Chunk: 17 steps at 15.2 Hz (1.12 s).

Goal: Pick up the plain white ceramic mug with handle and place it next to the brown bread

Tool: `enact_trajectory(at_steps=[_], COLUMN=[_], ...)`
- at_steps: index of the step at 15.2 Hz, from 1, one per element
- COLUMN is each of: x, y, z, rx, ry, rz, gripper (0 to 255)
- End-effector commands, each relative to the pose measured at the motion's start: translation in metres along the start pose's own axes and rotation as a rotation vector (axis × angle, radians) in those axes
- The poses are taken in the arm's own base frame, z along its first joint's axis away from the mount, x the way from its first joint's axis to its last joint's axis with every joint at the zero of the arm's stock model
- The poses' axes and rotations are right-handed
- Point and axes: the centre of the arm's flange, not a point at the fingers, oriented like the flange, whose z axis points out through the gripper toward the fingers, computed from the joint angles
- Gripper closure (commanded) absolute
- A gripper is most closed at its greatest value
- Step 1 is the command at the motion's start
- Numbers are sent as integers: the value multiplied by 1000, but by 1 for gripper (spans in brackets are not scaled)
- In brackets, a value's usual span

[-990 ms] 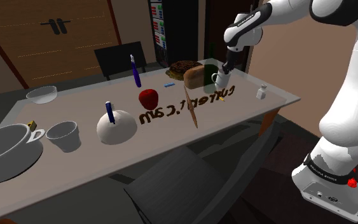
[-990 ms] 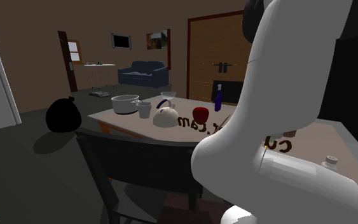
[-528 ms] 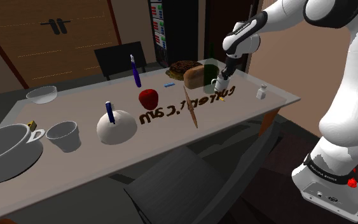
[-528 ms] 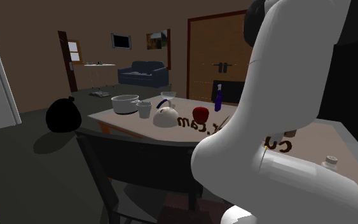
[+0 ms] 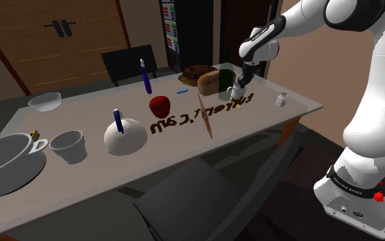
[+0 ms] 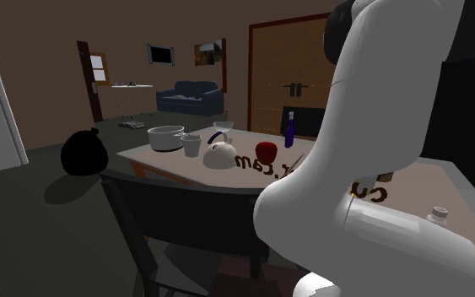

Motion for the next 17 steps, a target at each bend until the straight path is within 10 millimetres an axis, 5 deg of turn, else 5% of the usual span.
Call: enact_trajectory(at_steps=[1, 2, 3, 8, 12, 17], x=[-1, -1, -1, -1, -1, -1], y=[-1, -1, -1, -1, -1, -1], z=[3, 3, 3, 3, -47, -47], rx=[3, 3, 3, 3, 3, 3], ry=[-6, -6, -6, -6, -6, -6], rz=[-1, -1, -1, -1, -1, -1], gripper=[255, 255, 0, 0, 0, 0])
